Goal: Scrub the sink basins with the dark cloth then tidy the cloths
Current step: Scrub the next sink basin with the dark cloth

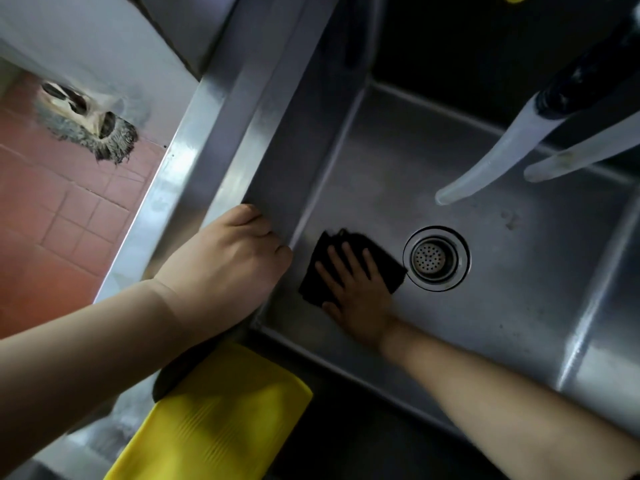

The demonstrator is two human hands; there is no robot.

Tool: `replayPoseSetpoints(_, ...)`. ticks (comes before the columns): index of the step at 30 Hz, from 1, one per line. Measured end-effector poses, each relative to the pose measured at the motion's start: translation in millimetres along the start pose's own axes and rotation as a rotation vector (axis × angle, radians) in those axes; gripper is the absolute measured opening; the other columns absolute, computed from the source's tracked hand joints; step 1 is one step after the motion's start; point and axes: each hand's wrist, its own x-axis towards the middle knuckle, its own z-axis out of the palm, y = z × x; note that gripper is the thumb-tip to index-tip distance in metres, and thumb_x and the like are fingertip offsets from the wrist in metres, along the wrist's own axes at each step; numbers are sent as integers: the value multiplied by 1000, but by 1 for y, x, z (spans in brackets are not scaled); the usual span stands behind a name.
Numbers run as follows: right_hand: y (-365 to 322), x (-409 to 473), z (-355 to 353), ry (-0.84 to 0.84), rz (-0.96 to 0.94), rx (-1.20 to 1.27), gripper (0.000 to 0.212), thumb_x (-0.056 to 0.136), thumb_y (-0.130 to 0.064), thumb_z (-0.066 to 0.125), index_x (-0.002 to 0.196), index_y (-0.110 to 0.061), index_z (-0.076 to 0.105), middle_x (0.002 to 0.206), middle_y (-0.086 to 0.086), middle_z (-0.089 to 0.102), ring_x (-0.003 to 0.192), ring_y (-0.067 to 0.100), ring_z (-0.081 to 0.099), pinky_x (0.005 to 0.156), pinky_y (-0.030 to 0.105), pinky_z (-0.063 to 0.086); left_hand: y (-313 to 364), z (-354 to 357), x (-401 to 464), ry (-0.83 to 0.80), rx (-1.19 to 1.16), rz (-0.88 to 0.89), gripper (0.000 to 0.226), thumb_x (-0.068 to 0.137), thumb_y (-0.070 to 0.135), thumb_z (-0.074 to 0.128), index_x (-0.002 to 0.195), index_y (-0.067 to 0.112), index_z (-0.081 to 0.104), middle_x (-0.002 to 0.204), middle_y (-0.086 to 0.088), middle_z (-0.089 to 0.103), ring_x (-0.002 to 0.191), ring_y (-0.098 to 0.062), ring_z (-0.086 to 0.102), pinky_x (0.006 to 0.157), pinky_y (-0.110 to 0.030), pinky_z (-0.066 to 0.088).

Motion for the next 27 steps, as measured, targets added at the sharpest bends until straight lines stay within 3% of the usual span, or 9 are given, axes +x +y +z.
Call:
replayPoseSetpoints(4,-38,-21,8,-71,-222,21,60,87,-49,33,141,-25,41,151,8,34,142,29,22,114,49,4,0,0,0,3,17,-4,24,76,8,62,60,19,48,58,-3,50,63,-28,51,73,-35,35)
replayPoseSetpoints(7,-32,-7,9,-96,-439,-28,58,88,-52,34,140,-27,43,150,5,37,141,27,27,115,46,5,0,-1,0,-2,23,5,23,76,6,58,61,20,47,59,-3,50,63,-27,50,73,-34,34)
replayPoseSetpoints(9,-15,14,4,-116,-483,-66,61,86,-57,36,139,-27,45,148,3,40,140,27,30,115,47,8,-1,-1,1,-4,21,0,22,76,6,57,62,20,48,60,-3,50,64,-28,50,74,-34,34)
replayPoseSetpoints(15,83,94,-38,68,-162,-61,65,88,-55,35,144,-23,38,150,10,36,139,33,30,113,47,9,-1,5,0,-13,-11,-24,19,82,7,52,67,17,55,63,-3,54,69,-29,53,78,-34,36)
replayPoseSetpoints(20,164,150,-75,81,163,-57,67,92,-54,18,151,-22,14,159,7,9,146,26,2,115,42,-5,-3,7,-1,7,-75,-49,22,87,7,49,67,15,53,64,-5,53,70,-30,52,80,-34,38)
replayPoseSetpoints(27,139,171,-77,108,430,24,68,98,-45,32,152,-16,3,159,9,-2,146,28,-6,115,47,-7,-3,6,-1,36,-91,-39,22,86,7,51,66,16,52,62,-4,52,68,-29,52,79,-33,37)
